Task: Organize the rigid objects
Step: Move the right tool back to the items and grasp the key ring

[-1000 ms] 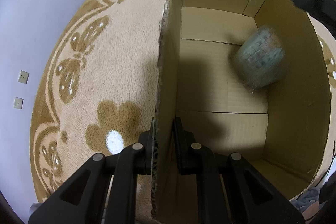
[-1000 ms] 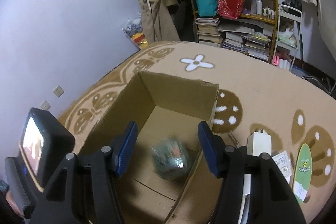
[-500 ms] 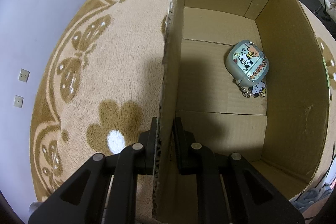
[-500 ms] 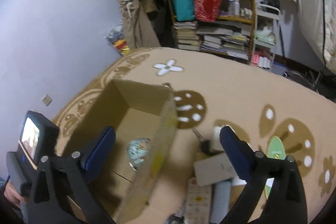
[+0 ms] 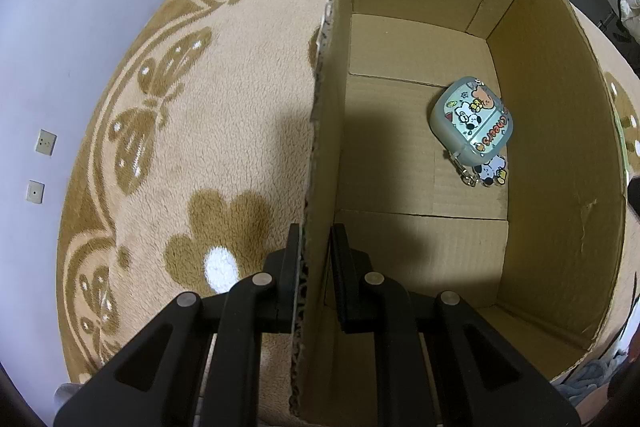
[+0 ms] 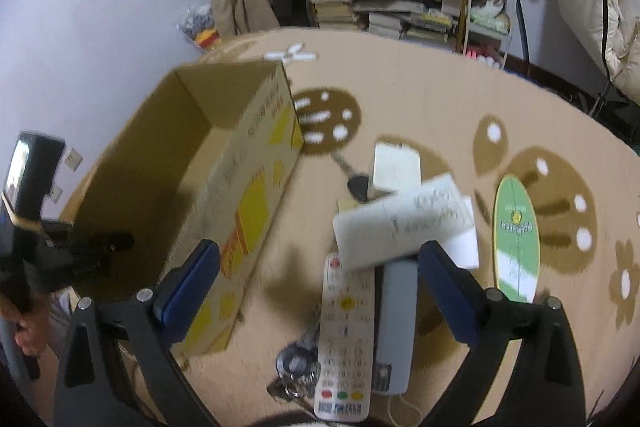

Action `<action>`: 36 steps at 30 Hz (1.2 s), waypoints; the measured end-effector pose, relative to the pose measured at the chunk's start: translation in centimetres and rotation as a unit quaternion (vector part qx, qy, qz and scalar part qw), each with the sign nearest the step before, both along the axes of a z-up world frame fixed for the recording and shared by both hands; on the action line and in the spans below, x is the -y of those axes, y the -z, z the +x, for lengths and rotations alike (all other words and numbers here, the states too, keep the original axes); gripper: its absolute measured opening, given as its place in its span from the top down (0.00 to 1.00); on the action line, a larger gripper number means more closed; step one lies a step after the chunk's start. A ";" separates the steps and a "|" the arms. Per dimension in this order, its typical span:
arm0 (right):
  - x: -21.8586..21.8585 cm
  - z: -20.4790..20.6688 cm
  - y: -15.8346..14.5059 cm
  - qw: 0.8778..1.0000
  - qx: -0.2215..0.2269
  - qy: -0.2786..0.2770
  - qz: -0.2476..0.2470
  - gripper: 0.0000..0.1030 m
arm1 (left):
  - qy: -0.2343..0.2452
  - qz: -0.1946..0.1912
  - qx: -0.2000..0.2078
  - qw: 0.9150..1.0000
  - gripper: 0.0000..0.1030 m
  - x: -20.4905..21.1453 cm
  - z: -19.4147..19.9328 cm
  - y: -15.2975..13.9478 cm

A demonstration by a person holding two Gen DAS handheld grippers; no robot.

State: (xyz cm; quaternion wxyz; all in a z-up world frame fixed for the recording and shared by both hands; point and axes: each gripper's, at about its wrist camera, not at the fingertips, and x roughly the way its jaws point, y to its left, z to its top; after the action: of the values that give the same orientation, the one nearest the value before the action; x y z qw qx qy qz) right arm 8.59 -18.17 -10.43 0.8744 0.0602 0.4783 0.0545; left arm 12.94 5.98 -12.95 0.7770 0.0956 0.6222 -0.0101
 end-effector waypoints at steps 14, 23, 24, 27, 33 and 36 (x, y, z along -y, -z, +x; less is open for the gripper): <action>-1.0 -2.4 4.6 0.992 -0.119 -0.015 0.043 0.35 | 0.002 -0.001 0.000 1.000 0.88 -0.1 -0.1 -0.1; -0.8 -2.6 5.7 0.987 -0.147 -0.012 0.068 0.57 | 0.002 0.000 0.001 1.000 0.88 0.1 -0.2 0.0; -0.9 -2.5 5.8 0.987 -0.147 -0.013 0.068 0.57 | 0.002 0.000 0.000 1.000 0.88 0.1 -0.2 0.0; -1.1 -2.5 5.8 0.986 -0.151 -0.016 0.066 0.57 | 0.002 -0.001 0.000 1.000 0.88 0.1 -0.3 0.0; -1.4 -2.6 5.9 0.984 -0.162 -0.018 0.070 0.57 | 0.001 -0.004 0.000 1.000 0.88 -0.1 -0.2 0.0; -1.8 -2.8 6.4 0.982 -0.173 -0.023 0.070 0.57 | 0.002 -0.003 0.000 1.000 0.88 -0.2 -0.2 -0.1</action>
State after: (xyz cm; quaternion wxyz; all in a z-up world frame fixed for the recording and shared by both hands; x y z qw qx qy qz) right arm 5.81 -16.36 -16.84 0.7705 0.1191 0.6187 0.0966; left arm 12.76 6.13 -12.88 0.7774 0.0947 0.6217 -0.0136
